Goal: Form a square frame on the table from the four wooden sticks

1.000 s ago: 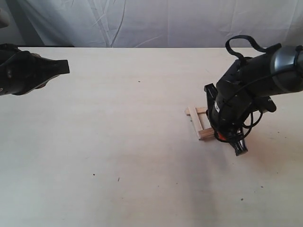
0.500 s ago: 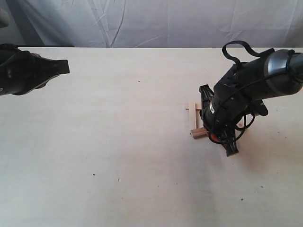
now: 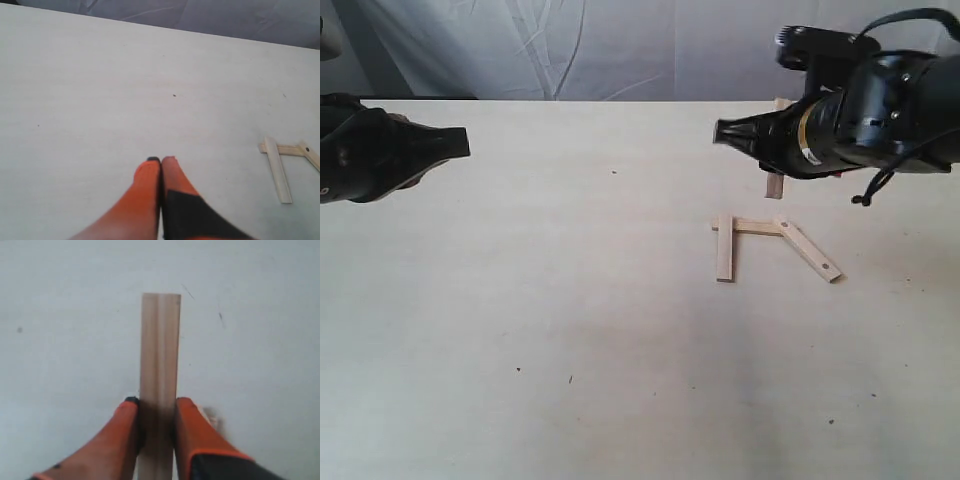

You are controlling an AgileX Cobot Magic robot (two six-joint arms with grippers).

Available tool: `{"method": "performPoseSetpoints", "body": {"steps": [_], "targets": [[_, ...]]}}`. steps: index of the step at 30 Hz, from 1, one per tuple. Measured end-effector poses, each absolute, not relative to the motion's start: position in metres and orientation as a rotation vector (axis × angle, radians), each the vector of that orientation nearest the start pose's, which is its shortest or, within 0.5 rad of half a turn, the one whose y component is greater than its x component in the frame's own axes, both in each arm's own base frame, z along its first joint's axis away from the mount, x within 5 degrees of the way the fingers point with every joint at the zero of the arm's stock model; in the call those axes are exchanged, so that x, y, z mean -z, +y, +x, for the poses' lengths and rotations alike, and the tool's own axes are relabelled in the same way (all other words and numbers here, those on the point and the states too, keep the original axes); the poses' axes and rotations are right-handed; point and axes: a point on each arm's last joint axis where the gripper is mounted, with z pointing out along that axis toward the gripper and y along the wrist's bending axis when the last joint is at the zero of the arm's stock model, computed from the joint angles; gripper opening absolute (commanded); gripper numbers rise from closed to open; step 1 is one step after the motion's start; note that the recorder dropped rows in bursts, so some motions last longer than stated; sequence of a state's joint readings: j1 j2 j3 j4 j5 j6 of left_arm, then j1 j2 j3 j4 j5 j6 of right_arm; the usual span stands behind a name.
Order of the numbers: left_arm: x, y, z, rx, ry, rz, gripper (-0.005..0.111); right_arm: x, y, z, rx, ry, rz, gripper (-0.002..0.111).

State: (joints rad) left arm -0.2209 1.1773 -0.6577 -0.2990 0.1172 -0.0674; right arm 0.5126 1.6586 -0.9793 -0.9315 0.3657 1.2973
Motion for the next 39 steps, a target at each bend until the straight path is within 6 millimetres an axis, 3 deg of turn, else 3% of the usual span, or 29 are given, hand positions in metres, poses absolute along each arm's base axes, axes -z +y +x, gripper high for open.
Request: {"method": "performPoseSetpoints", "body": {"steps": [5, 10, 12, 17, 21, 25, 30, 34, 39], "targets": [[-0.264, -0.068, 0.234, 0.383, 2.150, -0.042, 0.000, -0.209, 0.149, 0.294, 0.079, 2.423, -0.777, -0.001], [-0.253, -0.075, 0.238, 0.382, 2.196, -0.013, 0.000, -0.177, 0.157, 0.272, -0.032, 2.523, -1.401, -0.001], [-0.248, -0.076, 0.241, 0.378, 2.215, -0.013, 0.000, -0.167, 0.160, 0.270, -0.074, 2.499, -1.525, 0.005], [-0.240, -0.077, 0.245, 0.369, 2.249, -0.014, 0.000, -0.153, 0.163, 0.274, -0.072, 2.458, -1.609, 0.045], [-0.239, -0.077, 0.245, 0.368, 2.253, -0.014, 0.000, -0.145, 0.160, 0.276, -0.006, 2.431, -1.695, 0.051], [-0.239, -0.077, 0.245, 0.368, 2.253, -0.014, 0.000, -0.149, 0.158, 0.279, 0.052, 2.410, -1.705, 0.051], [-0.239, -0.077, 0.245, 0.368, 2.253, -0.014, 0.000, -0.173, 0.135, 0.304, 0.084, 2.590, -1.182, 0.051], [-0.238, -0.078, 0.244, 0.381, 2.269, -0.033, 0.000, -0.156, 0.094, 0.321, 0.029, 2.795, -0.759, 0.051], [-0.228, -0.084, 0.246, 0.404, 2.316, -0.052, 0.000, -0.129, 0.085, 0.332, 0.017, 2.836, -0.645, 0.051]]}}
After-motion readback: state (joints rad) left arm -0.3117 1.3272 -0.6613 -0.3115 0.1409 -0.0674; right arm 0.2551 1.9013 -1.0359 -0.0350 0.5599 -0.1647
